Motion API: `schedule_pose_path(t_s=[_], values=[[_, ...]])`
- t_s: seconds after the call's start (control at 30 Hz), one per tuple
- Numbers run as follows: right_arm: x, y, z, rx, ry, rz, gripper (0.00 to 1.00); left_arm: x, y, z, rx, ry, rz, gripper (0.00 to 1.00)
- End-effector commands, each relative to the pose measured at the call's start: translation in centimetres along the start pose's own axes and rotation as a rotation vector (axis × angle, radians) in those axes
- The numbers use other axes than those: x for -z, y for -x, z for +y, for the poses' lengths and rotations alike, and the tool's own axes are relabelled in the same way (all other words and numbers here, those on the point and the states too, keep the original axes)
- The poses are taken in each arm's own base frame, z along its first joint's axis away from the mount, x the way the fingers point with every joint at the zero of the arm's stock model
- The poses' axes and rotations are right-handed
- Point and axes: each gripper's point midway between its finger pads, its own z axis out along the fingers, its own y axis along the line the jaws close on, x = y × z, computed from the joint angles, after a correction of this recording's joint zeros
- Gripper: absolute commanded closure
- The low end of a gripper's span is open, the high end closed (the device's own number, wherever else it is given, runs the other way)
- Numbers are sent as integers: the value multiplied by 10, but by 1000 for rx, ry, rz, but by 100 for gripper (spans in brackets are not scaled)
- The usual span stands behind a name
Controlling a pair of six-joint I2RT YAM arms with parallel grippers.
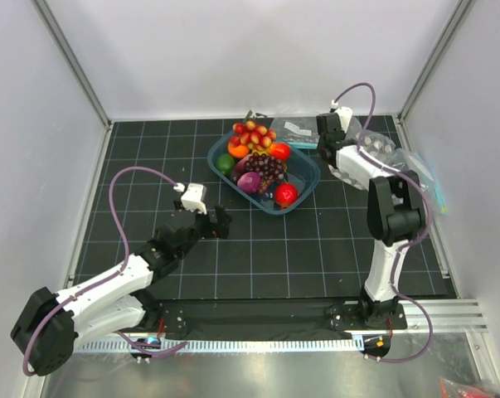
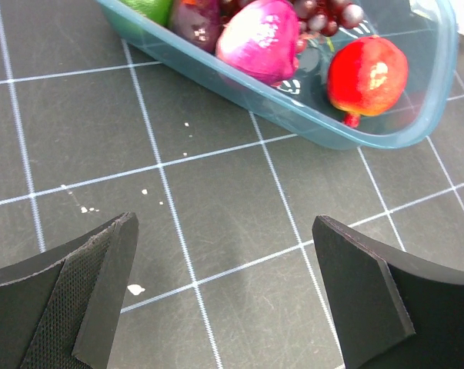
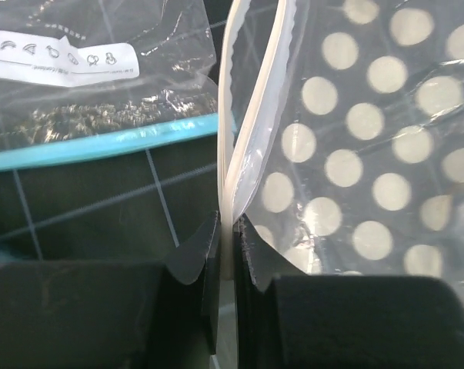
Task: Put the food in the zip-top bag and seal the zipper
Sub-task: Pick up the zipper food storage bag at the center of the board, then open the zipper of the food storage bag.
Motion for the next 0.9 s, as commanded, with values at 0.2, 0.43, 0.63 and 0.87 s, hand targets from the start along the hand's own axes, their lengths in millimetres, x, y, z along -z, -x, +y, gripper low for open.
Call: schedule_pose_path(t_s=[0.2,0.43,0.63,0.87], values=[[120,54,-3,15,113,-243,92,-1,32,-25,9,-94,-78,0],[190,46,13,15,350,-258,92,3,34,-38,1,-171,-81,0],[272,24,44,118,660,-289,92,8,40,-44,9,-206,-95,0],[343,-45,74,249,1058,-178,90,13,46,-43,16,-203,-118,0]])
